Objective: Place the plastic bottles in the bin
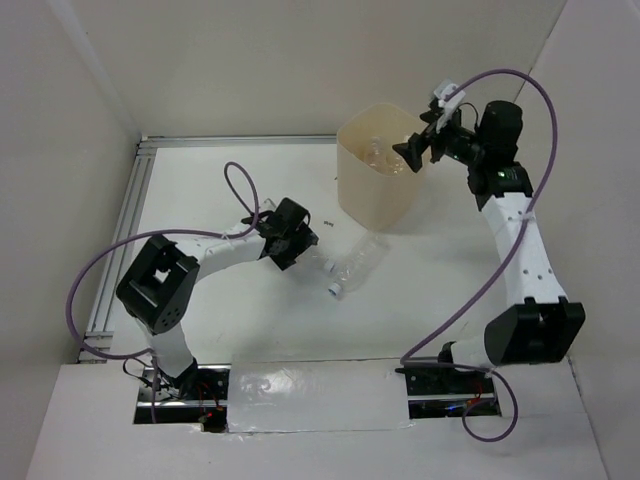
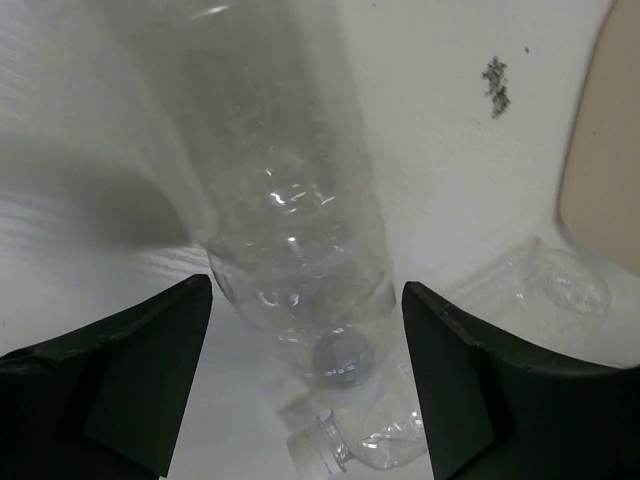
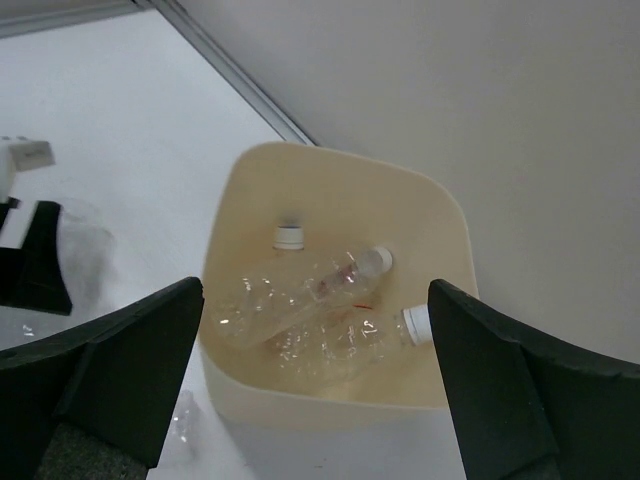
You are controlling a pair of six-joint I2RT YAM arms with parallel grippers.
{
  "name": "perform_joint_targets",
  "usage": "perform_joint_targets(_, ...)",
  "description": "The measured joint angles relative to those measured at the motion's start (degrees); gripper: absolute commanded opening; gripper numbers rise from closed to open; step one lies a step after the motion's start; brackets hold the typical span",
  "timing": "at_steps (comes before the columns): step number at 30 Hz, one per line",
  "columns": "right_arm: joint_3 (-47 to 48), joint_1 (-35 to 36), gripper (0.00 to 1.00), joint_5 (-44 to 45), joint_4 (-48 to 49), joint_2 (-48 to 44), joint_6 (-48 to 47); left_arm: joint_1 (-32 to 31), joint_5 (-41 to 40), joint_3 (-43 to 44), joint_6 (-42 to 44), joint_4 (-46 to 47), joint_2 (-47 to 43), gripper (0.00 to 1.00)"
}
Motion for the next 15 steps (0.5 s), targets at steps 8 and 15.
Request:
perform_joint_targets(8,-7.0,-3.1,1.00,-9.4,-1.7,-13.4,0.6,-0.5,-1.9,5.4,-0.2,-1.8,6.7,0.78)
perform_joint_targets(15,-10.4,-6.6,0.64,-16.4,-9.0,-14.3,-2.3,-0.6,-1.2,7.0,0.7,-1.0,8.1,0.25)
